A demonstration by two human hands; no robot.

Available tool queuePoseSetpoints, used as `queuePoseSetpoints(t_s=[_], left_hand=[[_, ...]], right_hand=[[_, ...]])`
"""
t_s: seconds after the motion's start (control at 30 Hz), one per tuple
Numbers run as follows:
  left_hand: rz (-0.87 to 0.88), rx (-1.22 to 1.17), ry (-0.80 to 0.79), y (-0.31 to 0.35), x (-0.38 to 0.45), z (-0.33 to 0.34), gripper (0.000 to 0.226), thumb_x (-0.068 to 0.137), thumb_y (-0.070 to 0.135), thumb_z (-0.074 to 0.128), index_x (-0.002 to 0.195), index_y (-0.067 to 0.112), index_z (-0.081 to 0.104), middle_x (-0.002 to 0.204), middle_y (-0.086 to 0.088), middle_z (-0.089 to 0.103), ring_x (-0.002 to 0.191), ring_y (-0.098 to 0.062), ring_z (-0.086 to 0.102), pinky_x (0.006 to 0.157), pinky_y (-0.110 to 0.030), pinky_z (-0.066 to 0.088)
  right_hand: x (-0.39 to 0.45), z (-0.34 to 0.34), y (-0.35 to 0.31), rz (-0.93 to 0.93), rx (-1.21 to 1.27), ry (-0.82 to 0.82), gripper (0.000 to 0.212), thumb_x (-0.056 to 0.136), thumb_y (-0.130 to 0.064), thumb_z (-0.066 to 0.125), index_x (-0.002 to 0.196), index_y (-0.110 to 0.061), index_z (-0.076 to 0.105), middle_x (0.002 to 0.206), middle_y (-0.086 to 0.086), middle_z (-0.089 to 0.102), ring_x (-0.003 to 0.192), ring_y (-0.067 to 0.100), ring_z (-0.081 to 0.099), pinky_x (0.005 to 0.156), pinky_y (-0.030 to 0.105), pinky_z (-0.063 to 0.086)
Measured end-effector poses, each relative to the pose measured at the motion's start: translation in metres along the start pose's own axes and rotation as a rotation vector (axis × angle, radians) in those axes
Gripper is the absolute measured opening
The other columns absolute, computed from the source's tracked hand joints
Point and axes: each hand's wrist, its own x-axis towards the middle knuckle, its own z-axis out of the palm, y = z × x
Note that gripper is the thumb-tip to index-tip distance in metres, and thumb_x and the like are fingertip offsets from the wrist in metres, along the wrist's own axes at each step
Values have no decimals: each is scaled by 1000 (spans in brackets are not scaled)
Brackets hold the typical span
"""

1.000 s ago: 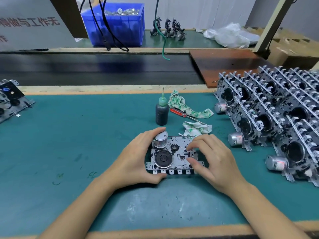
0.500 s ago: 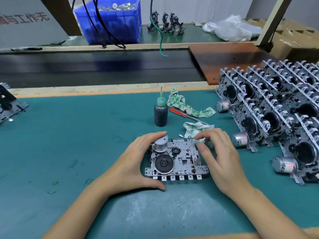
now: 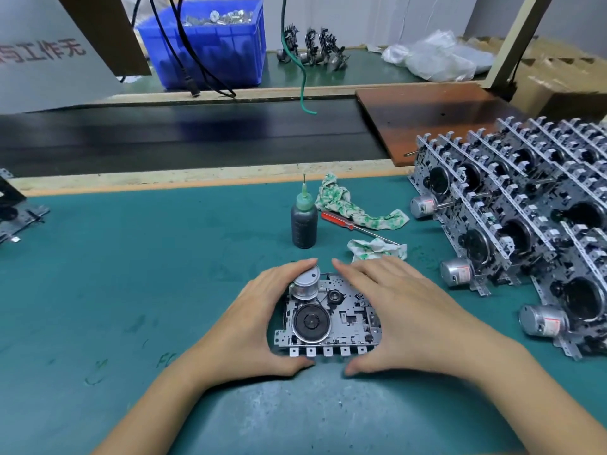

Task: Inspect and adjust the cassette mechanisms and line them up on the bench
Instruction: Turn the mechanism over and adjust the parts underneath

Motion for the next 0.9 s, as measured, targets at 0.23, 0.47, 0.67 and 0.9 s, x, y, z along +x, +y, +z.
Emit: queuePoseSetpoints(t_s=[0.23, 0.47, 0.67, 0.9], left_hand=[[10, -33, 7, -1, 0, 3, 104, 60, 36, 75, 142, 54, 15, 133, 41, 29, 127, 5, 37, 102, -10, 30], [-6, -62, 64, -5, -2, 1, 122, 51, 52, 85, 146, 52, 7, 144, 35, 25, 134, 3, 32, 106, -12, 27], [-251, -749, 157, 7, 6, -4, 109, 55, 84, 62, 138, 16, 42, 139, -7, 50, 126, -18, 49, 110, -36, 35], [-494, -1590, 9, 27, 23, 10, 119, 34, 86, 71, 119, 26, 14, 98, -20, 18, 82, -17, 13, 75, -31, 17]], right_hand=[[14, -19, -15, 57, -28, -147, 108, 46, -75, 71, 132, -22, 33, 113, -7, 39, 109, 17, 45, 86, 35, 44], [13, -20, -13, 55, -129, -57, 96, 50, -72, 66, 129, -25, 39, 117, -9, 49, 107, 17, 52, 80, 31, 42], [5, -35, 4, 78, 933, -169, 71, 44, -53, 78, 111, -41, 55, 122, -10, 64, 106, 0, 61, 91, 17, 47], [14, -3, -24, -221, 1747, -495, 76, 67, -54, 74, 119, -6, 47, 115, -4, 67, 110, 10, 60, 94, 24, 47]])
